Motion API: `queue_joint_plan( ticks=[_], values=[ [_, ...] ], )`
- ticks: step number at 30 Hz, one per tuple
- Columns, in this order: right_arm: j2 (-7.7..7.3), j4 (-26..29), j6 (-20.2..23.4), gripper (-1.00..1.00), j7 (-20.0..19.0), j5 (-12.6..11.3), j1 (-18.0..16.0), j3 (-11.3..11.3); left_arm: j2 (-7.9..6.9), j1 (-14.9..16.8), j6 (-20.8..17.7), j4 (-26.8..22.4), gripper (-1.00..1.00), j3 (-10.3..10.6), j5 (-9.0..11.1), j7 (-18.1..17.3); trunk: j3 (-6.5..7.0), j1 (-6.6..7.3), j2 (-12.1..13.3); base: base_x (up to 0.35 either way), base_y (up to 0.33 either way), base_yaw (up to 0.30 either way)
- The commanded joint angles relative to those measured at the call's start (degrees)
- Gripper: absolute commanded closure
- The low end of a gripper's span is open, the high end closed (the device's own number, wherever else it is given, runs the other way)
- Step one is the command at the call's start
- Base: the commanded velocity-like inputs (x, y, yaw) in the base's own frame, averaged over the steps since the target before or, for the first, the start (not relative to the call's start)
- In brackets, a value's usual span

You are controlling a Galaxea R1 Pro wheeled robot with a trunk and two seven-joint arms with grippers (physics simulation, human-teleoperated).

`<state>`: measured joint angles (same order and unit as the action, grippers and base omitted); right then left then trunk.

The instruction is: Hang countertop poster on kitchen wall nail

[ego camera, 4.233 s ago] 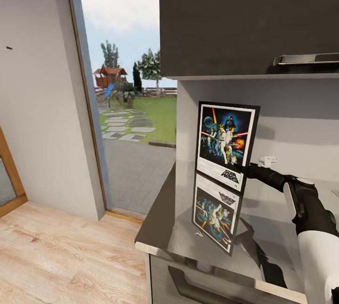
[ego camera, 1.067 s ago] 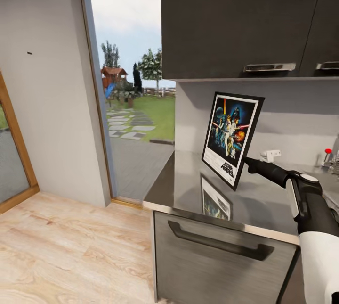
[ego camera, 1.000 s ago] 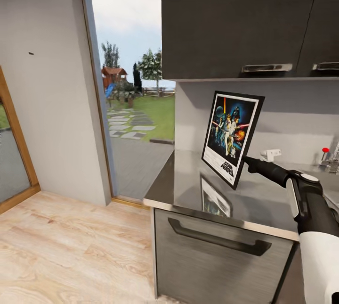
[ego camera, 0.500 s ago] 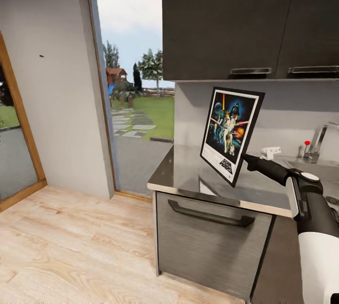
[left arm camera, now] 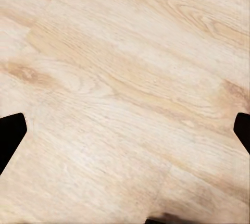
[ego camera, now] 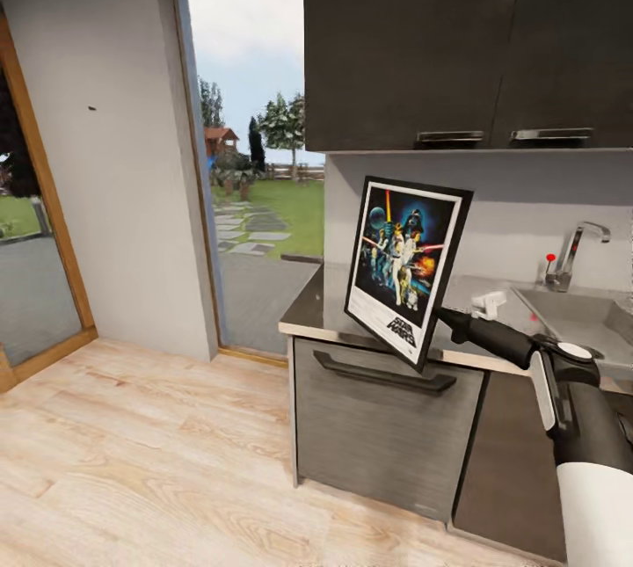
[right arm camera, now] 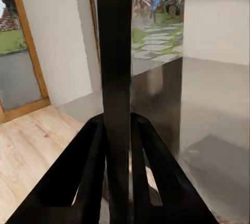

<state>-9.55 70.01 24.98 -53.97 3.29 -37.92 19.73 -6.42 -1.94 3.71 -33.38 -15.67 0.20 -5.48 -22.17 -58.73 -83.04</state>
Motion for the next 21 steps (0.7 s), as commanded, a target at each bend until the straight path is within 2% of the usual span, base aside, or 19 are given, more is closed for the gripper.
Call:
queue_joint_plan(
  ticks=[1, 3, 5, 6, 9, 14, 21],
  values=[
    [0.04, 0.78, 0.42, 1.0, -1.14, 0.22, 0.55, 0.13, -0.16, 0.0, 0.07, -0.05, -1.0, -0.22, 0.03, -0.61, -0.05, 0.01, -0.04, -0.07, 0.0, 0.0],
    [0.05, 2.27, 0.44, 1.0, -2.15, 0.22, 1.72, -0.04, -0.45, 0.0, 0.07, -0.07, -1.0, -0.19, 0.04, -1.48, -0.05, 0.01, -0.04, -0.051, 0.0, 0.0],
    [0.05, 4.84, 0.52, 1.0, -3.2, 0.19, 3.4, -1.66, -0.78, 0.0, 0.07, -0.17, -1.0, -0.3, 0.03, -4.09, -0.05, 0.01, -0.04, -0.026, 0.0, 0.0],
    [0.06, 8.25, 0.7, 1.0, -4.15, 0.12, 5.56, -4.49, -1.22, 0.0, -0.02, -1.69, -1.0, -1.39, 0.0, -8.3, -0.05, 0.01, -0.04, -0.009, 0.0, 0.0],
    [0.23, 10.36, 0.79, 1.0, -4.55, -0.1, 7.46, -5.96, -1.43, 0.0, -0.2, -4.17, -1.0, -2.92, -0.01, -10.75, -0.05, 0.01, -0.04, -0.006, 0.0, 0.0],
    [0.48, 11.9, 0.67, 1.0, -4.77, -0.27, 10.07, -6.99, -1.53, 0.0, -0.42, -6.21, -1.0, -3.6, -0.02, -11.95, -0.05, 0.01, -0.04, -0.002, 0.0, 0.0],
    [0.78, 14.26, 0.3, 1.0, -5.24, -0.37, 14.51, -10.4, -1.5, 0.0, -0.38, -7.08, -1.0, -3.55, -0.02, -12.45, -0.05, 0.01, -0.04, 0.0, 0.0, 0.0]
  ],
)
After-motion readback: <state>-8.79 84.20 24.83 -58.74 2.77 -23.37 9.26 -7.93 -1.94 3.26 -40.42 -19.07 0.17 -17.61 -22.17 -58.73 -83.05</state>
